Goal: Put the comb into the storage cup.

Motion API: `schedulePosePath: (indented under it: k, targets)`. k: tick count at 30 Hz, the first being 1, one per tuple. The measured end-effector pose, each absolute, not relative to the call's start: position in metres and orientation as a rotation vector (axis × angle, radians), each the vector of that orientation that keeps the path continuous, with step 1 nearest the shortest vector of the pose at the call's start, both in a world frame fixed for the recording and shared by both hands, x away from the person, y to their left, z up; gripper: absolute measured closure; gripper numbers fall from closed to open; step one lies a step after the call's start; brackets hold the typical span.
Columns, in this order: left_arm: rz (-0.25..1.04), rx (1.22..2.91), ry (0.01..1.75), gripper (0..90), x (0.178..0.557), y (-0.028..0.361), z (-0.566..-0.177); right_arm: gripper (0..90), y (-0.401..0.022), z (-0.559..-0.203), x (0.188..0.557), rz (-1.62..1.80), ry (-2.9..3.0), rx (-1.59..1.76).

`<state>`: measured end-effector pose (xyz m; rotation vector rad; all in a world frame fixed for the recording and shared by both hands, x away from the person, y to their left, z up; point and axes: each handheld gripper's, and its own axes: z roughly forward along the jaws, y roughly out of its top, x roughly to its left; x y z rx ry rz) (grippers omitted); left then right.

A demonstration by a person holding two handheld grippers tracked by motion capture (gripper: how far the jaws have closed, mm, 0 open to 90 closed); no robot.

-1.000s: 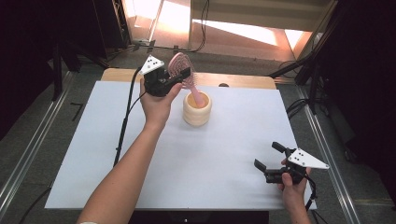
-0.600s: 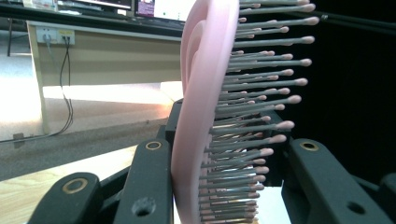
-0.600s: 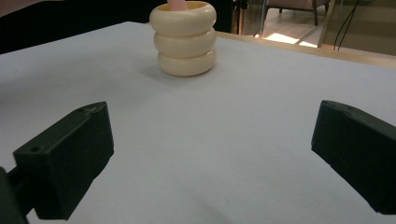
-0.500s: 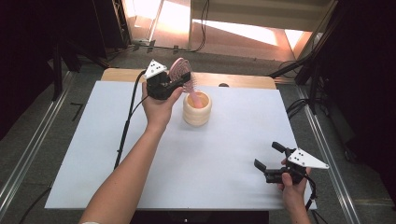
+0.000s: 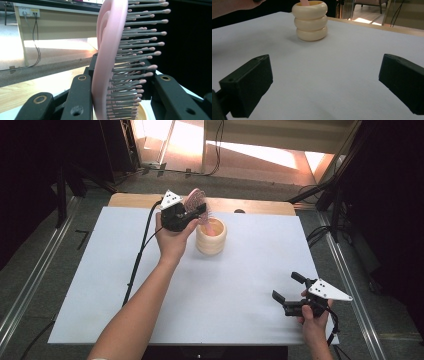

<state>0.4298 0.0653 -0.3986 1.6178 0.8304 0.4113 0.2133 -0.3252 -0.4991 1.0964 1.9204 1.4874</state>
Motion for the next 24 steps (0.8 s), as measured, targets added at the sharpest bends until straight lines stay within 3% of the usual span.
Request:
schedulePosePath:
  k: [24]
  targets:
    - [0.395, 1.641, 0.850, 65.5, 0.432, 0.056, -0.420, 0.0, -0.326, -0.499, 0.214, 1.487, 1.920, 1.095]
